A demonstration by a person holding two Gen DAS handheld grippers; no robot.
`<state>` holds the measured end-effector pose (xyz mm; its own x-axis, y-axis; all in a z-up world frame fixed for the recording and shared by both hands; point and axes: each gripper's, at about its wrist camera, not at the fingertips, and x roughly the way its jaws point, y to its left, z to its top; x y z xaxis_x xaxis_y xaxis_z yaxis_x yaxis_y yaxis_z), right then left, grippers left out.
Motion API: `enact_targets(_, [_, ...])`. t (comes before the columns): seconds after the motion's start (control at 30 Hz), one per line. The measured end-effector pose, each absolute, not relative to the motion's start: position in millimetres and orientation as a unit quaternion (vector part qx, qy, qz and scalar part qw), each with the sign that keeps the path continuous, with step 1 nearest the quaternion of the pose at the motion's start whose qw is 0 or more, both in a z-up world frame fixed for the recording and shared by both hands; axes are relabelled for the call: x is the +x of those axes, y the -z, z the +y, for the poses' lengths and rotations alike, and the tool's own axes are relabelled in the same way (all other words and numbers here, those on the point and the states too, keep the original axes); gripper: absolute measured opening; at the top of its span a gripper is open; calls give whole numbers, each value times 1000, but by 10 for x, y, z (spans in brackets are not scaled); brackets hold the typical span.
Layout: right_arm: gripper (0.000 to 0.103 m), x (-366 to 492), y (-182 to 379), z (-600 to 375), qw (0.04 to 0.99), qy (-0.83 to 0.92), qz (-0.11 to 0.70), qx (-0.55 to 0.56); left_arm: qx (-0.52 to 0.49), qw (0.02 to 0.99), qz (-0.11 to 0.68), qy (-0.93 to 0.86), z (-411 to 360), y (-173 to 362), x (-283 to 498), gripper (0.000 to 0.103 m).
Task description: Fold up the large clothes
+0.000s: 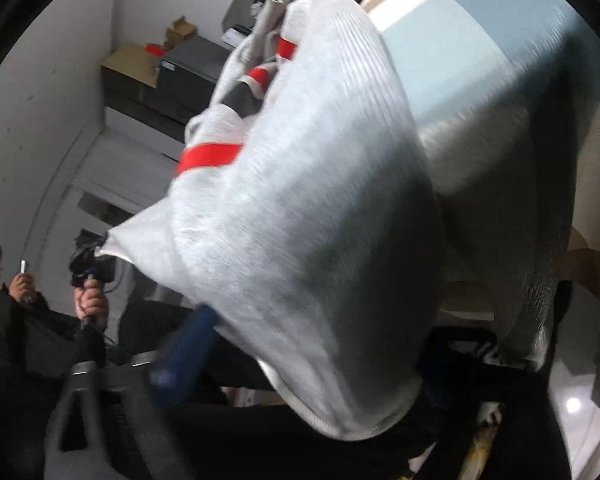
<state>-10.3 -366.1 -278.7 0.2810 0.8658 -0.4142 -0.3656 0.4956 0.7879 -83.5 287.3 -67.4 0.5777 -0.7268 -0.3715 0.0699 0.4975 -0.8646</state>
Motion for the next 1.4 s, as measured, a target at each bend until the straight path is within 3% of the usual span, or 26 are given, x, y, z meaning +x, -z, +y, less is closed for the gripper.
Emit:
enact_targets(0.1, [25,-216,2750,-3751,718,-442,434,318,-433,777,382,251,2892,698,-817,2])
enact_targets(0.23, [16,-364,2523,-3825,705,-459,415,346,-437,778,377,247,2919,718,-827,2])
enact_targets(0.57, [14,-568,1977,-4127,657,-436,353,503,-458,771,364,250,2952,745,-954,2])
enact_targets(0.83, [10,-817,1532,-4177,688,-408,321,508,-476,760,364,252,2930,848,-1108,2])
enact_targets(1.27, [10,-455,2149,-4191,713,-291,439,463,-484,749,369,262,2992,980,-1021,2])
enact_targets(1.4, [10,-415,2191,-4095,744,-253,488,380,-479,750,373,263,2984,974,-1009,2])
